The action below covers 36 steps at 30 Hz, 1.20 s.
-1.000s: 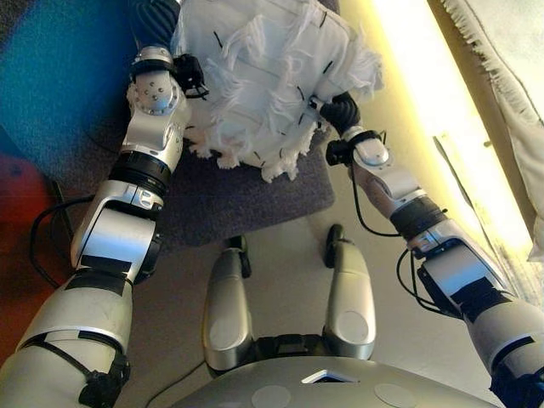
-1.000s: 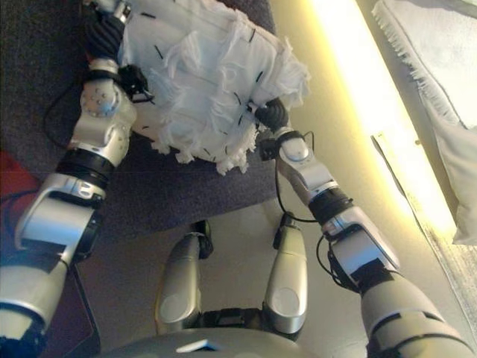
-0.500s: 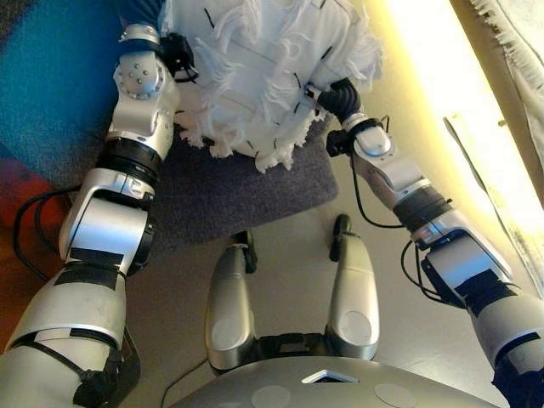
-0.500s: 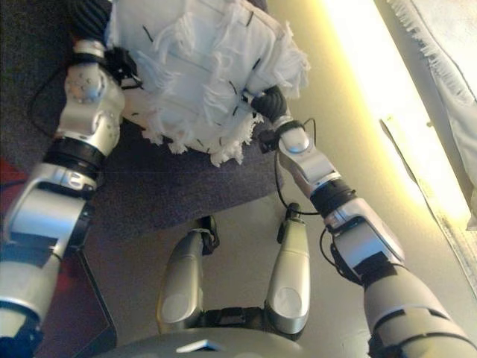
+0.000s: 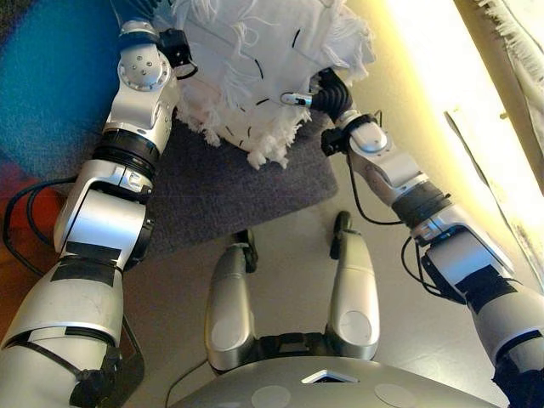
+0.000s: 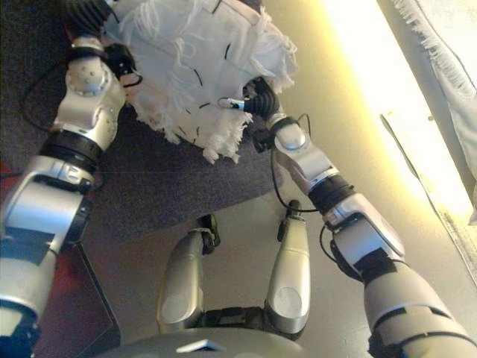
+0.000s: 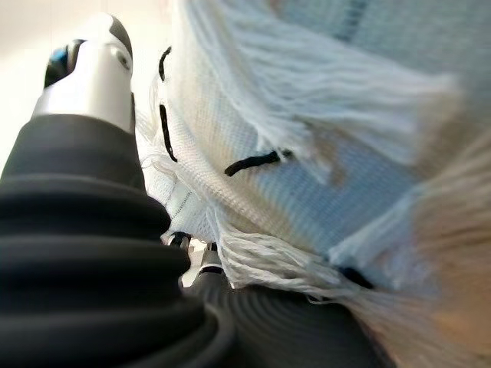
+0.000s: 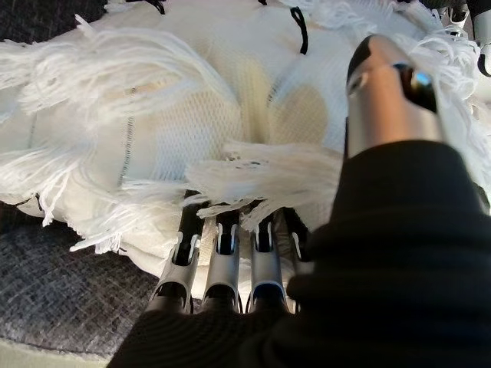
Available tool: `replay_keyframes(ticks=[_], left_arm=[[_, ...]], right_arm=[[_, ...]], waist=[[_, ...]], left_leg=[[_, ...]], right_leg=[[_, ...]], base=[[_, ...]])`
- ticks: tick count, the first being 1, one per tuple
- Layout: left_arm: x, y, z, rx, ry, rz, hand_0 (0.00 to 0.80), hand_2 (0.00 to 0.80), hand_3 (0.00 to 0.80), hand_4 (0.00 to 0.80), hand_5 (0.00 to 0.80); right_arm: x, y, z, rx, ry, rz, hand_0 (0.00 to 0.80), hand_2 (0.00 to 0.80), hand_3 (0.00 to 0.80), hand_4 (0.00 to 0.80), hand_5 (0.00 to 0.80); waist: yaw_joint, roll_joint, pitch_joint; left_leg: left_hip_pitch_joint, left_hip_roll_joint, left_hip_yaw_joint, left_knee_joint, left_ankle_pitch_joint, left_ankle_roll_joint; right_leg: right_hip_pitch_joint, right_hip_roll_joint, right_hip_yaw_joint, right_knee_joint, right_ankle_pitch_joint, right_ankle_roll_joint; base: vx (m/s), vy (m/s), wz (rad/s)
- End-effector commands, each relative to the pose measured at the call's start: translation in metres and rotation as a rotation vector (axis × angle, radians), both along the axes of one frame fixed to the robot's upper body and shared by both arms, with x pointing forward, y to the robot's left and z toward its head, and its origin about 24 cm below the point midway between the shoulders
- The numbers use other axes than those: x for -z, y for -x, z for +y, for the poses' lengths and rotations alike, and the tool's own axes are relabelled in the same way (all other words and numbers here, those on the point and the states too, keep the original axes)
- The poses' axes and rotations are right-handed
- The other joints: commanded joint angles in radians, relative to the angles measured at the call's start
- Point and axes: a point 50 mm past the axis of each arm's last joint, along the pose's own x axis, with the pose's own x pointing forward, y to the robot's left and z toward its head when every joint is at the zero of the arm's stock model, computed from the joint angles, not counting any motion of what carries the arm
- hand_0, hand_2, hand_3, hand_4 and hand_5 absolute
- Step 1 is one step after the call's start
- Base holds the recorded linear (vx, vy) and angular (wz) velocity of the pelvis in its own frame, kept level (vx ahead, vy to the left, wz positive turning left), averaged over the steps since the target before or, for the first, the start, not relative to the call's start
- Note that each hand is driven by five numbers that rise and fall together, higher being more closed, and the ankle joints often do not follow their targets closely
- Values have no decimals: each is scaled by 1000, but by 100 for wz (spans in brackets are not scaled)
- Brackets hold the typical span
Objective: Pick up the cushion and take it to the sofa
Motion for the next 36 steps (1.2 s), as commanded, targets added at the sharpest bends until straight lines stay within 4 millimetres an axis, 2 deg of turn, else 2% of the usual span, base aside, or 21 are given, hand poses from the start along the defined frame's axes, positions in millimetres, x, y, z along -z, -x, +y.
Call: replay_keyframes(ticks=[1, 7, 14, 16, 21, 23, 26, 27, 30, 36], left_arm=[[-42, 5, -10, 13, -28, -126, 0, 0, 0, 0, 0], [-28, 8, 23, -84, 17, -80, 0, 0, 0, 0, 0], [-12, 16, 34, -25, -21, -77, 0, 0, 0, 0, 0], [-1, 19, 38, 15, 15, -74, 0, 0, 0, 0, 0], [43, 37, 47, 118, 125, -71, 0, 0, 0, 0, 0], [64, 47, 48, 144, 106, -31, 0, 0, 0, 0, 0], [89, 65, 46, 180, 123, 8, 0, 0, 0, 0, 0], [105, 75, 48, 189, 143, 32, 0, 0, 0, 0, 0], [130, 93, 46, 215, 203, 84, 0, 0, 0, 0, 0], [170, 129, 44, 279, 339, 155, 0, 0, 0, 0, 0]], right_arm=[[-49, 7, 19, -94, -74, -177, 0, 0, 0, 0, 0], [-32, 9, 0, -49, -109, -130, 0, 0, 0, 0, 0], [-9, 15, -22, 10, -152, -98, 0, 0, 0, 0, 0], [2, 20, -30, 37, -160, -94, 0, 0, 0, 0, 0], [34, 38, -52, 127, -210, -49, 0, 0, 0, 0, 0], [50, 48, -65, 163, -227, -26, 0, 0, 0, 0, 0], [71, 65, -82, 207, -241, 14, 0, 0, 0, 0, 0], [83, 74, -92, 242, -251, 37, 0, 0, 0, 0, 0], [101, 92, -105, 285, -276, 77, 0, 0, 0, 0, 0], [120, 119, -113, 319, -328, 133, 0, 0, 0, 0, 0]], waist=[[-3, 12, -67], [3, 1, -98], [19, -13, -145], [25, -17, -161], [36, -25, -206], [41, -29, -230], [48, -33, -268], [52, -36, -290], [58, -38, -330], [66, -45, -375]], left_leg=[[-22, 41, -30, 20, -22, -59], [36, 36, -22, -22, -9, -53], [119, 21, -16, -100, 15, -38], [152, 13, -16, -132, 23, -31], [239, 6, -4, -233, 44, -23], [280, -2, -1, -283, 56, -17], [332, -9, 1, -337, 68, -8], [358, -11, 0, -359, 71, -1], [401, -10, 2, -398, 78, 7], [473, -7, 16, -453, 83, 16]], right_leg=[[76, -55, -13, -192, 87, 42], [133, -60, -44, -221, 84, 39], [235, -61, -99, -294, 93, 43], [273, -59, -119, -326, 99, 45], [380, -32, -158, -432, 119, 52], [423, -15, -168, -479, 131, 55], [475, 9, -174, -525, 141, 58], [498, 20, -175, -540, 143, 60], [539, 37, -180, -570, 147, 63], [604, 69, -188, -617, 151, 62]], base=[[44, 6, 1], [39, 3, 5], [47, -24, 7], [40, -20, 11], [44, -24, 3], [62, -34, -2], [99, -38, 1], [127, -37, 7], [124, -31, 11], [44, -15, 2]])
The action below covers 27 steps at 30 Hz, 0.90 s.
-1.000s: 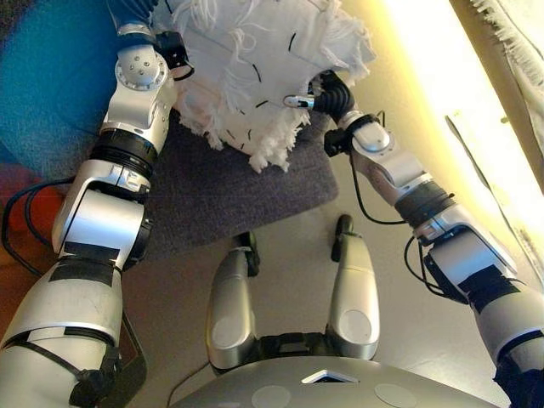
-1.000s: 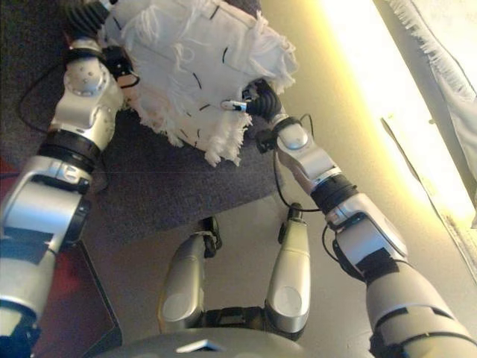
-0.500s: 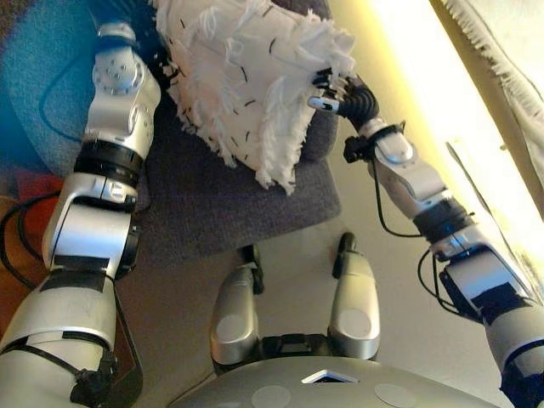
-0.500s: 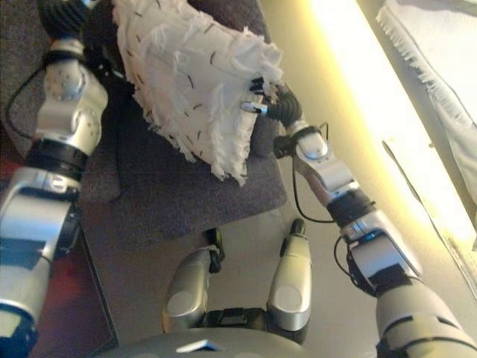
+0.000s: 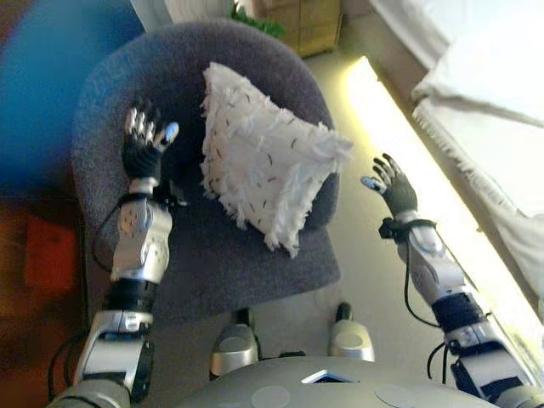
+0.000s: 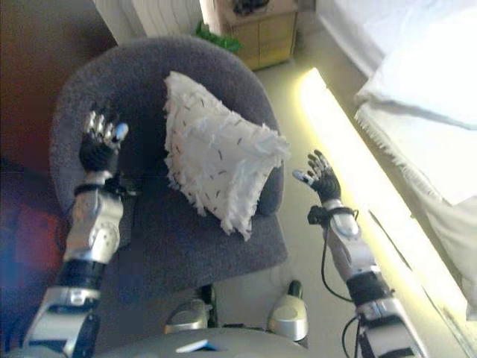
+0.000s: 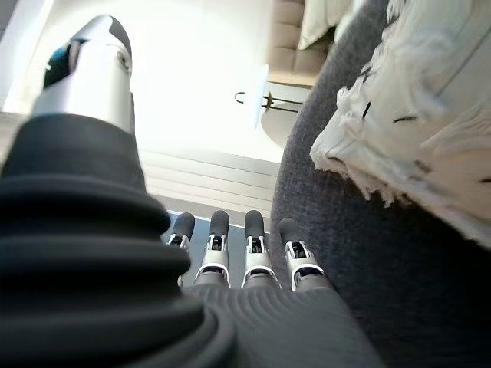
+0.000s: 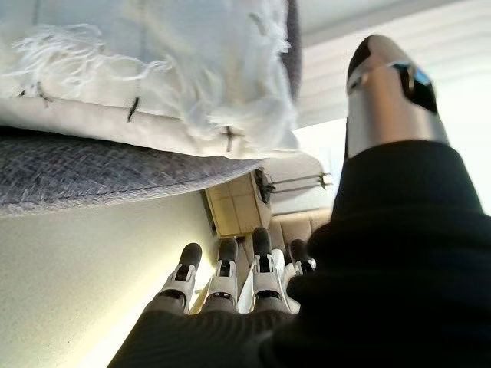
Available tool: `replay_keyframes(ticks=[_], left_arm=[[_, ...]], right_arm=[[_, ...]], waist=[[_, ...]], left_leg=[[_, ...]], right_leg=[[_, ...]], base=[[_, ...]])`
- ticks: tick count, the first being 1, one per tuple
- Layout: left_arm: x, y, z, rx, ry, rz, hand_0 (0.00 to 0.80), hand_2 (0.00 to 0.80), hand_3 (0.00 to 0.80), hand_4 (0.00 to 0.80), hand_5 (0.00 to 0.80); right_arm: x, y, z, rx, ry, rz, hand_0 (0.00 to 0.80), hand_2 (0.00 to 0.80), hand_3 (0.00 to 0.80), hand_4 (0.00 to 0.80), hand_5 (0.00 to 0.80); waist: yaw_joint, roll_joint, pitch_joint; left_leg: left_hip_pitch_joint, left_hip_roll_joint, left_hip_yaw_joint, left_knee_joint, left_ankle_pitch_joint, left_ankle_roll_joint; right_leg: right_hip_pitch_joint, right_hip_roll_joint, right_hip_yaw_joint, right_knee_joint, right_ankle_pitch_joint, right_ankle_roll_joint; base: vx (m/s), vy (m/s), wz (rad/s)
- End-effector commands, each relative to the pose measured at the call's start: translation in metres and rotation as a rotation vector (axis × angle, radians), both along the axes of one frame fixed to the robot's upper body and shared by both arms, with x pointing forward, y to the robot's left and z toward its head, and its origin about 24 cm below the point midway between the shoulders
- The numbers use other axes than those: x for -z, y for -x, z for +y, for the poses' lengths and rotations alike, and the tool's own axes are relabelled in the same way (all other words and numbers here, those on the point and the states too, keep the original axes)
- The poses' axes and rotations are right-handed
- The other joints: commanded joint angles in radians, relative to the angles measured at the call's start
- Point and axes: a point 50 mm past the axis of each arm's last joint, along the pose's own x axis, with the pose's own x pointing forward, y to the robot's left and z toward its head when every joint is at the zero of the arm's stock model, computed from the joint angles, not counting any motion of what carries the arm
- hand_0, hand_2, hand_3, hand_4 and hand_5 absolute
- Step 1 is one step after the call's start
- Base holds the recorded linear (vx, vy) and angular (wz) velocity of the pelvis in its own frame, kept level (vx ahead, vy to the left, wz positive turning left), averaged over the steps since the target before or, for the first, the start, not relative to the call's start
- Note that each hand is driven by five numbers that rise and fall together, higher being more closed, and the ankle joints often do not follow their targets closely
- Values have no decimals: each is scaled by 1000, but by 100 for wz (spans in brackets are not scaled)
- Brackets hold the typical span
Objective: Pick up the cushion and take it to the sofa
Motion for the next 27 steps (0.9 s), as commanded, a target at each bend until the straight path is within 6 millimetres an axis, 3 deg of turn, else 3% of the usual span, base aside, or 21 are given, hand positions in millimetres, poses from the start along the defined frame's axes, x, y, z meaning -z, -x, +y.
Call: replay_keyframes(ticks=[1, 9, 12, 14, 16, 27], left_arm=[[-11, 11, 8, 34, 56, -74, 0, 0, 0, 0, 0], [33, 48, 3, 138, 80, 91, 0, 0, 0, 0, 0], [44, 59, 6, 128, 22, 138, 0, 0, 0, 0, 0], [53, 62, 7, 134, 104, 175, 0, 0, 0, 0, 0], [59, 67, 7, 132, 40, 195, 0, 0, 0, 0, 0], [58, 55, -14, 256, 118, 208, 0, 0, 0, 0, 0]], right_arm=[[-24, 4, 4, -26, -21, -152, 0, 0, 0, 0, 0], [0, 36, 13, -110, -163, -80, 0, 0, 0, 0, 0], [8, 41, 12, -85, -281, -53, 0, 0, 0, 0, 0], [14, 45, 14, -68, -358, -32, 0, 0, 0, 0, 0], [23, 50, 15, -60, -331, 5, 0, 0, 0, 0, 0], [16, 41, 21, -74, -200, -16, 0, 0, 0, 0, 0]], waist=[[23, -21, -62], [43, -32, -82], [52, -32, -78], [55, -33, -79], [57, -34, -78], [57, -28, -73]], left_leg=[[-24, 21, 8, 32, -27, 30], [11, 16, 24, -16, -19, 36], [15, 11, 22, -20, -21, 40], [16, 8, 19, -21, -22, 41], [18, 8, 22, -18, -28, 44], [10, 9, 21, -24, -24, 44]], right_leg=[[-27, -2, -31, 6, 4, 7], [2, 23, -52, -33, 16, 2], [6, 27, -57, -39, 17, 1], [10, 30, -59, -40, 17, 1], [12, 28, -60, -41, 16, 2], [-2, 27, -62, -45, 26, 5]], base=[[0, 0, 0], [-31, -16, 0], [-56, -10, 0], [-19, -4, 0], [0, 0, 0], [-32, 2, 1]])
